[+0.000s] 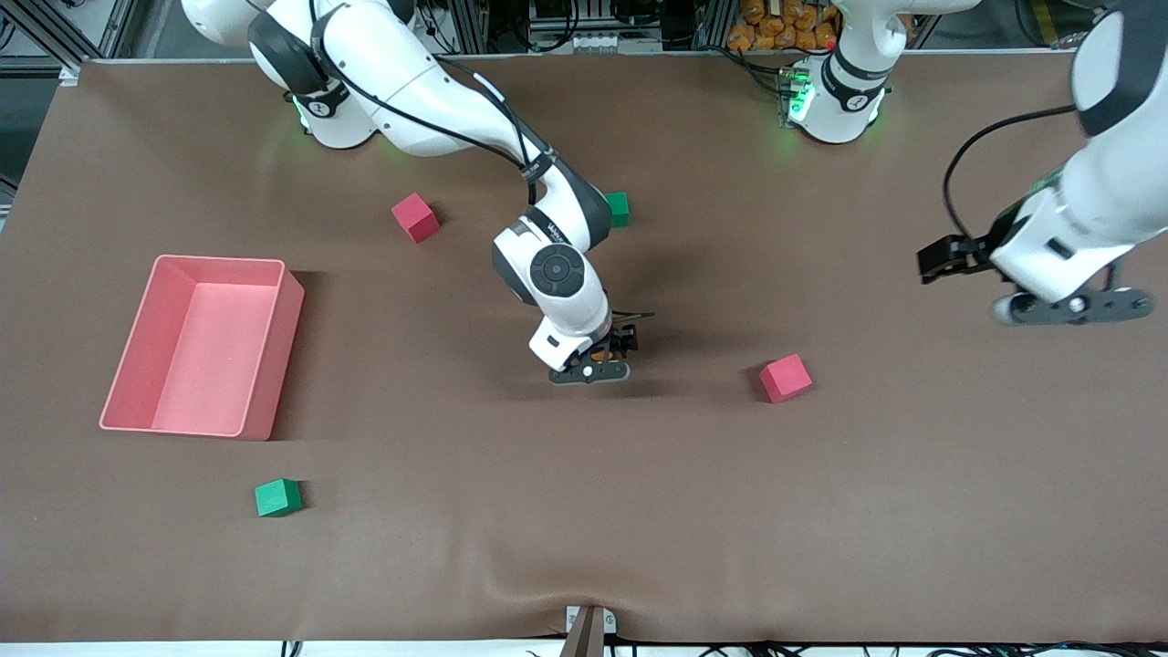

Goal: Place and upright button with both arms
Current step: 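Lower the button onto the table center and open the right gripper, then grasp the lying button with the left gripper while the right gripper retracts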

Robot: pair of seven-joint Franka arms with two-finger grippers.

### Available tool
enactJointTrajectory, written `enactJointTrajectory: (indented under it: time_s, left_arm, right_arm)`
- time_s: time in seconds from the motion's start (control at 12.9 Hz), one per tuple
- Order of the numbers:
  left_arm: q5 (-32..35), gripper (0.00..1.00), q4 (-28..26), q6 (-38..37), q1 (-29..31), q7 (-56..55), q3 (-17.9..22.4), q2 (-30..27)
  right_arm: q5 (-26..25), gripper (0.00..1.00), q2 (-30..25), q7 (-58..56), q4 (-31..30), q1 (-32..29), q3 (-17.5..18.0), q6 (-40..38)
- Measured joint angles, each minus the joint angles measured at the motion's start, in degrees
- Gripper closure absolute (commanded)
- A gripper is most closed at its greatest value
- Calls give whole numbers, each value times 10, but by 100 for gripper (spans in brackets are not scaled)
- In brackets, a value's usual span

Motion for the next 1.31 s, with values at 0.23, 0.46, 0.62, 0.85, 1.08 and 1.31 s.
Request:
enactJointTrajectory:
  time_s: [0.23, 0.46, 0.62, 0.85, 1.08, 1.31]
  left_arm:
    - [-52, 0, -1, -1, -43, -42, -3, 39]
    - [-66, 0, -1, 19, -116, -121, -6, 90]
    - [-66, 0, -1, 42, -167, -159, -6, 129]
    - [-67, 0, 20, 84, -215, -199, -7, 191]
    - [-67, 0, 83, 137, -270, -258, -7, 265]
    - [-67, 0, 105, 216, -300, -275, -6, 323]
  right_arm:
    - [-1, 0, -23, 1, 22, -2, -55, -92]
    - [-1, 0, -76, 1, 38, -45, -92, -190]
    - [-2, 0, -129, 0, 42, -98, -93, -284]
    - [-7, 0, -204, -5, 43, -186, -86, -418]
    - [-35, 0, -271, -95, 44, -252, -78, -460]
    - [-44, 0, -325, -134, 42, -338, -19, -495]
